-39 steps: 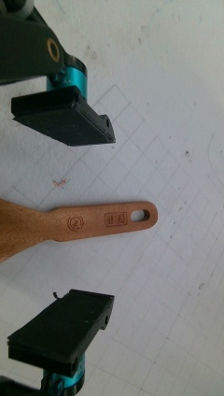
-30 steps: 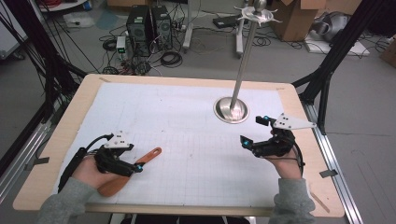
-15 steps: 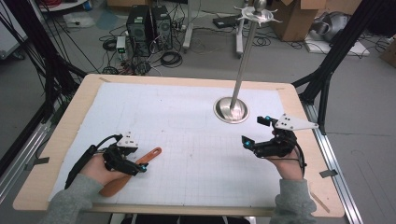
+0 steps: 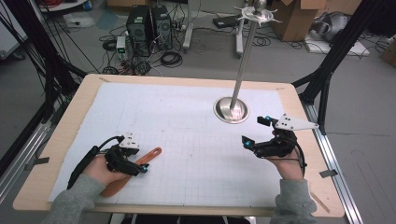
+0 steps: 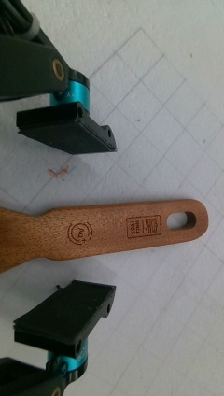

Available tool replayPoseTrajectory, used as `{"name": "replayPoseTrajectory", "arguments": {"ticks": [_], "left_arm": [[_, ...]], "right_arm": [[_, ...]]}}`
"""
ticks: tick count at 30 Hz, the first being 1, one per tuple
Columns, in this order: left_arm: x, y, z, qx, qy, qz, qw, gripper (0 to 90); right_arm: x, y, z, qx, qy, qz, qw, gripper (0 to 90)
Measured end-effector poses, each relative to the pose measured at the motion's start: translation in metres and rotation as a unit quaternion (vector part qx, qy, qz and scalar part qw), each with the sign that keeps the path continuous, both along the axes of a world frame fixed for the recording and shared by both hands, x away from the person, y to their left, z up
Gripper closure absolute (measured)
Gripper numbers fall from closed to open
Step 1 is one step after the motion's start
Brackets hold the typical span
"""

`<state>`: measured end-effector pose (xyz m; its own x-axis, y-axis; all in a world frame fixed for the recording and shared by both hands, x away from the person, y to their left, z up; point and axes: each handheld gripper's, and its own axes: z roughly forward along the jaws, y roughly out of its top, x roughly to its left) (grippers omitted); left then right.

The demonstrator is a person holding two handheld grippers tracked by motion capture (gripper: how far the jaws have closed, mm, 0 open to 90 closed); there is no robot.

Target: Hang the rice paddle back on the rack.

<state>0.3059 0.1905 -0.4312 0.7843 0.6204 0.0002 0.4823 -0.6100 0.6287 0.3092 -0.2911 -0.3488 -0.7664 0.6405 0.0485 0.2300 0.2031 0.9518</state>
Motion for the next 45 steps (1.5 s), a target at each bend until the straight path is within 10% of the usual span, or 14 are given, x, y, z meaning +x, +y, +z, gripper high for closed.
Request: {"name": "replayPoseTrajectory", "arguments": {"ticks": [27, 45], "left_arm": [[-0.003, 0.0, 0.005, 0.002, 0.005, -0.002, 1.0, 62.9], [-0.007, 0.005, 0.012, -0.015, -0.012, 0.003, 0.9998, 65.1]], "right_arm": [[0.001, 0.002, -0.001, -0.005, 0.002, 0.0, 1.0, 0.9], [0.001, 0.002, -0.001, -0.004, 0.002, 0.001, 1.0, 0.9]]}}
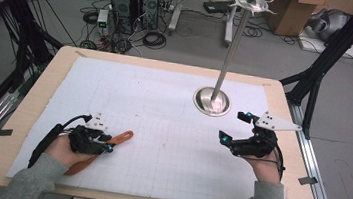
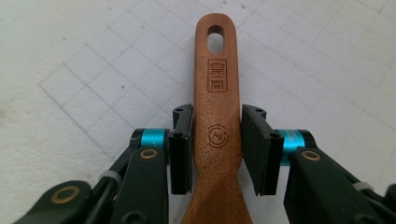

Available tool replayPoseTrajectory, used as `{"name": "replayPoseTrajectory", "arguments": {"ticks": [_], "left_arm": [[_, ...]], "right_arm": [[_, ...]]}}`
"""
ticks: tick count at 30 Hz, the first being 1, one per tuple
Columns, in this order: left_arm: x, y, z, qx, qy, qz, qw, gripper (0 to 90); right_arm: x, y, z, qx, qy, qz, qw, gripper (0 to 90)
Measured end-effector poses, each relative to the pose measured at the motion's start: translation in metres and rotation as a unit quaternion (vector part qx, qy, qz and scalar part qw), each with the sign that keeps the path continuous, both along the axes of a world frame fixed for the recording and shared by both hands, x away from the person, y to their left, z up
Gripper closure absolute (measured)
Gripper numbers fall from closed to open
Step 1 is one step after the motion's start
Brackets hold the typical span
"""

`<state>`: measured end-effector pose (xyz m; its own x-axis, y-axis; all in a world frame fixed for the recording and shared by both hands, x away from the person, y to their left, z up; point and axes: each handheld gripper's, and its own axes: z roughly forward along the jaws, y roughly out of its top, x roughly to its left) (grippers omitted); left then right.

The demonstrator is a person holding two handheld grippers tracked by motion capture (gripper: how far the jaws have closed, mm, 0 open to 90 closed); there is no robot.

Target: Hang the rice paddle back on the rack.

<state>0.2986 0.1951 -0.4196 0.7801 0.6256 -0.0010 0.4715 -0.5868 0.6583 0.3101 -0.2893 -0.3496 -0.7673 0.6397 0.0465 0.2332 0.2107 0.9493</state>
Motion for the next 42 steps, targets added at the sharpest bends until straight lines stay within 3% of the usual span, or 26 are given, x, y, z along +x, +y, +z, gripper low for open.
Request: {"name": "replayPoseTrajectory", "arguments": {"ticks": [7, 16, 28, 42], "left_arm": [[-0.006, 0.006, 0.015, -0.018, -0.018, 0.007, 0.9997, 65.1], [-0.013, 0.011, 0.037, -0.035, -0.054, 0.019, 0.9978, 65.1], [-0.019, 0.012, 0.061, -0.06, -0.09, 0.024, 0.9938, 65.1], [-0.023, 0.007, 0.087, -0.088, -0.128, 0.027, 0.9875, 65.0]], "right_arm": [[0.0, 0.001, 0.0, -0.002, -0.002, 0.002, 1.0, 0.9], [0.001, 0.001, 0.0, -0.003, -0.002, 0.002, 1.0, 0.9], [0.001, 0.002, -0.001, -0.003, -0.002, 0.002, 1.0, 0.9], [0.0, 0.001, 0.0, -0.001, -0.002, 0.003, 1.0, 0.9]]}}
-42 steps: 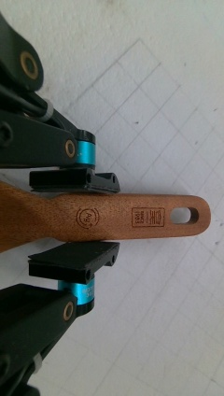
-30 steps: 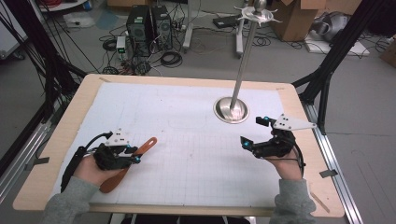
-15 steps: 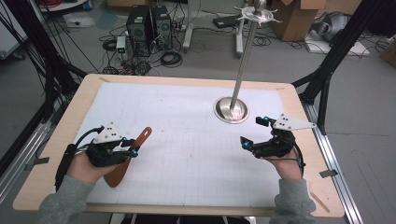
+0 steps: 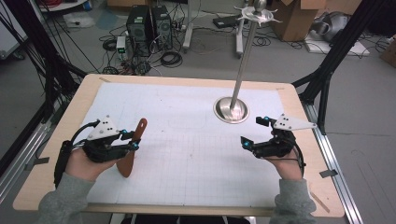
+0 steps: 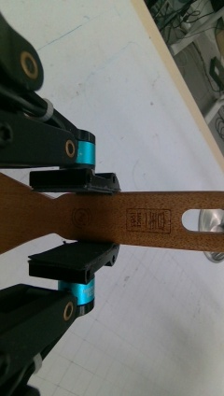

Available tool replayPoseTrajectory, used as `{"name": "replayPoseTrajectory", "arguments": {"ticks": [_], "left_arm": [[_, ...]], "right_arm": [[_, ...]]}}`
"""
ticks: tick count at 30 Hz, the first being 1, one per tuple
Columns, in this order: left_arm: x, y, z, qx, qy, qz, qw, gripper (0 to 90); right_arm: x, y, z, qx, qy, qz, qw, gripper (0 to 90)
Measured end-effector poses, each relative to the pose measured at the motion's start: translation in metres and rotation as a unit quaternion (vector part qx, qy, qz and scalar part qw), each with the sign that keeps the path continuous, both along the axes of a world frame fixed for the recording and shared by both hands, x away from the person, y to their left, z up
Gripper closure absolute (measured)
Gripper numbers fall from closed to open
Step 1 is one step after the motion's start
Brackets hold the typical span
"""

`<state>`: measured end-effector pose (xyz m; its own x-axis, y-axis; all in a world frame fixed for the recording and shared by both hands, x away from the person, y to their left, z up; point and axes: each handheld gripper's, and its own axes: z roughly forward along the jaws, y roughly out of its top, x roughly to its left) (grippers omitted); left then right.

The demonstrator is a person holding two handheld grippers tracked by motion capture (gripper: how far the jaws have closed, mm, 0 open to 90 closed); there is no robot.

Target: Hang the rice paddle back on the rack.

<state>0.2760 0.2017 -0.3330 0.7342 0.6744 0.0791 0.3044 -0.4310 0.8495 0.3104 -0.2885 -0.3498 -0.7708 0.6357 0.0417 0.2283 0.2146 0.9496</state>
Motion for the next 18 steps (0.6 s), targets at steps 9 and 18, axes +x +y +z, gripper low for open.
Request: {"name": "replayPoseTrajectory", "arguments": {"ticks": [9, 18], "left_arm": [[0.006, -0.008, 0.008, -0.016, -0.005, -0.006, 0.9998, 65.0], [0.021, -0.02, 0.011, -0.031, 0.006, -0.018, 0.9994, 65.0]], "right_arm": [[-0.001, -0.001, 0.0, 0.001, 0.002, 0.0, 1.0, 0.9], [-0.001, -0.004, 0.001, 0.009, 0.001, -0.002, 1.0, 0.9]]}}
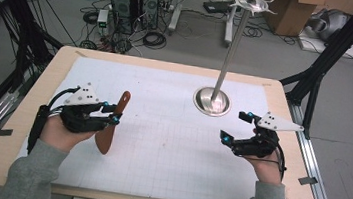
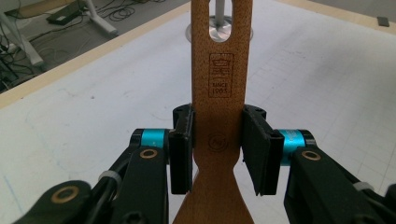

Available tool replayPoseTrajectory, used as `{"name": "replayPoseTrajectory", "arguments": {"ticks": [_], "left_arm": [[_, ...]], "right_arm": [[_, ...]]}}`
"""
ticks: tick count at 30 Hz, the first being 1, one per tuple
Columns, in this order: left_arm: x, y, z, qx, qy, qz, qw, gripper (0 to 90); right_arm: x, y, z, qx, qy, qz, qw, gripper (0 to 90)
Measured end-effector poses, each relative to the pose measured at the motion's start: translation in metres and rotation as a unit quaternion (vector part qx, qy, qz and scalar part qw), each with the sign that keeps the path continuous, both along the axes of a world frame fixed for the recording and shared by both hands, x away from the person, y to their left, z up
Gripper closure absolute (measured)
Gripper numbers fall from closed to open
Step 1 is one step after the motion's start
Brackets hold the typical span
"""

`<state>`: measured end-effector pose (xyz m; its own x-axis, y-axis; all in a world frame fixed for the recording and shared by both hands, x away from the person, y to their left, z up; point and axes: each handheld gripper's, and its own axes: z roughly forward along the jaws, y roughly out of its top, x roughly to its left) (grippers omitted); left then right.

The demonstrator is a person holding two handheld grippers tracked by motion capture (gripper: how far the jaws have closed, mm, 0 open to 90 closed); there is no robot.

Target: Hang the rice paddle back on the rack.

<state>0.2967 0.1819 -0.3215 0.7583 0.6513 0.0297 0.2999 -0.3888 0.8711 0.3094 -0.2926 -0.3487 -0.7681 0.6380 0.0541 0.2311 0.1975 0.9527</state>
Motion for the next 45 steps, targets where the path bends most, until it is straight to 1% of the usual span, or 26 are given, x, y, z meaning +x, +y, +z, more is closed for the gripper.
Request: {"name": "replayPoseTrajectory", "arguments": {"ticks": [1, 3, 4, 8, 9, 10, 12, 14, 15, 16, 19, 20, 21, 23, 27, 28, 30, 31, 32, 36, 37, 39, 43, 45], "left_arm": [[0.002, -0.002, 0.001, -0.001, 0.0, -0.002, 1.0, 65.0], [0.005, -0.006, 0.002, -0.002, 0.001, -0.006, 1.0, 65.0], [0.008, -0.008, 0.003, -0.002, 0.001, -0.009, 1.0, 65.0], [0.016, -0.016, 0.006, -0.008, 0.003, -0.014, 0.9999, 65.0], [0.017, -0.018, 0.006, -0.007, 0.004, -0.015, 0.9999, 65.0], [0.018, -0.02, 0.006, -0.008, 0.004, -0.017, 0.9998, 65.1], [0.021, -0.023, 0.008, -0.003, 0.005, -0.022, 0.9997, 65.0], [0.024, -0.027, 0.01, -0.004, 0.006, -0.026, 0.9996, 65.0], [0.025, -0.029, 0.011, -0.006, 0.005, -0.026, 0.9996, 65.0], [0.027, -0.03, 0.013, -0.006, 0.005, -0.026, 0.9996, 65.0], [0.032, -0.035, 0.017, -0.007, 0.005, -0.032, 0.9995, 65.0], [0.034, -0.036, 0.018, -0.005, 0.003, -0.033, 0.9994, 65.0], [0.036, -0.038, 0.018, -0.007, -0.001, -0.031, 0.9995, 65.0], [0.039, -0.04, 0.019, -0.01, -0.002, -0.032, 0.9994, 65.0], [0.046, -0.044, 0.021, -0.006, 0.0, -0.033, 0.9994, 65.0], [0.047, -0.045, 0.021, -0.009, 0.002, -0.034, 0.9994, 65.0], [0.049, -0.047, 0.023, -0.024, 0.006, -0.038, 0.999, 65.0], [0.049, -0.049, 0.023, -0.027, 0.003, -0.04, 0.9988, 65.0], [0.05, -0.05, 0.024, -0.029, 0.0, -0.038, 0.9989, 65.0], [0.054, -0.056, 0.028, -0.03, 0.003, -0.04, 0.9988, 65.0], [0.055, -0.057, 0.03, -0.031, 0.003, -0.041, 0.9987, 65.0], [0.057, -0.061, 0.033, -0.03, 0.0, -0.045, 0.9985, 65.0], [0.063, -0.069, 0.04, -0.023, 0.001, -0.051, 0.9984, 65.0], [0.067, -0.072, 0.043, -0.024, 0.002, -0.055, 0.9982, 65.0]], "right_arm": [[0.0, -0.001, 0.0, 0.0, -0.003, -0.001, 1.0, 1.0], [0.0, -0.001, 0.0, 0.002, 0.001, 0.0, 1.0, 0.9], [0.001, -0.002, 0.0, 0.002, -0.002, 0.0, 1.0, 0.9], [0.0, -0.003, 0.0, 0.001, 0.0, 0.0, 1.0, 0.9], [0.0, -0.002, 0.0, 0.001, 0.002, 0.001, 1.0, 0.9], [0.0, -0.003, 0.0, 0.0, -0.001, 0.002, 1.0, 1.0], [0.0, -0.004, 0.0, 0.002, 0.001, 0.001, 1.0, 0.9], [0.0, -0.005, 0.0, 0.002, -0.001, -0.001, 1.0, 0.9], [-0.001, -0.005, 0.0, 0.004, 0.003, -0.002, 1.0, 0.9], [-0.001, -0.006, 0.0, 0.003, -0.001, -0.002, 1.0, 1.0], [-0.003, -0.008, 0.001, 0.005, -0.002, -0.003, 1.0, 0.9], [-0.003, -0.009, 0.002, 0.006, 0.001, -0.005, 1.0, 0.9], [-0.003, -0.009, 0.002, 0.007, -0.005, -0.004, 1.0, 1.0], [-0.004, -0.011, 0.002, 0.008, -0.002, -0.005, 0.9999, 1.0], [-0.005, -0.012, 0.002, 0.01, -0.002, -0.006, 0.9999, 1.0], [-0.004, -0.012, 0.002, 0.01, -0.004, -0.006, 0.9999, 0.9], [-0.005, -0.013, 0.002, 0.011, -0.002, -0.007, 0.9999, 1.0], [-0.005, -0.013, 0.003, 0.011, -0.005, -0.007, 0.9999, 1.0], [-0.005, -0.013, 0.003, 0.012, -0.003, -0.007, 0.9999, 0.9], [-0.005, -0.014, 0.003, 0.014, -0.002, -0.007, 0.9999, 1.0], [-0.005, -0.014, 0.003, 0.013, -0.005, -0.007, 0.9999, 0.9], [-0.006, -0.014, 0.003, 0.016, -0.006, -0.008, 0.9998, 1.0], [-0.006, -0.015, 0.004, 0.017, -0.005, -0.007, 0.9998, 1.0], [-0.006, -0.015, 0.004, 0.017, -0.006, -0.006, 0.9998, 1.0]]}}
